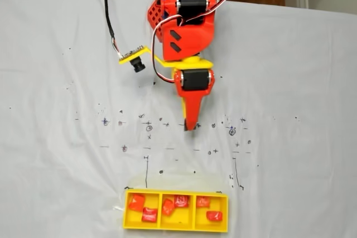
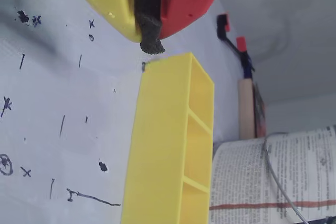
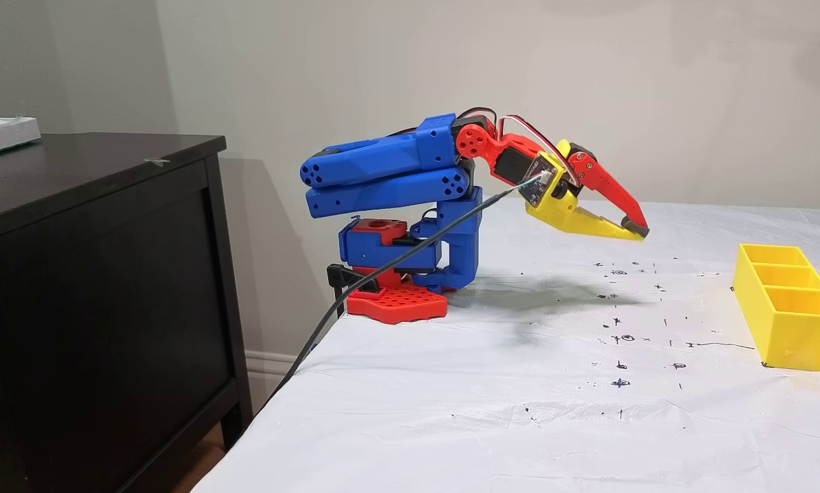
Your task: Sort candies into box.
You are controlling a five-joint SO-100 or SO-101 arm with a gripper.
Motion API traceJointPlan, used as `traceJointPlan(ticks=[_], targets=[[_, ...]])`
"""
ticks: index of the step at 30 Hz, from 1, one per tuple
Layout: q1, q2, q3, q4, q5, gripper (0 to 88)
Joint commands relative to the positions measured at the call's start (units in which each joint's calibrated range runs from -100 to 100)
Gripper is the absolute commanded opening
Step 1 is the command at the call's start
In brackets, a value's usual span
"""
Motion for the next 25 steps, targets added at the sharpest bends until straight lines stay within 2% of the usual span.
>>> traceJointPlan(ticks=[1,18,25], targets=[[-0.4,-0.9,0.1,2.9,1.2,0.1],[3.0,-0.9,0.4,5.8,-0.8,0.1],[4.0,-0.9,0.0,7.6,0.1,1.8]])
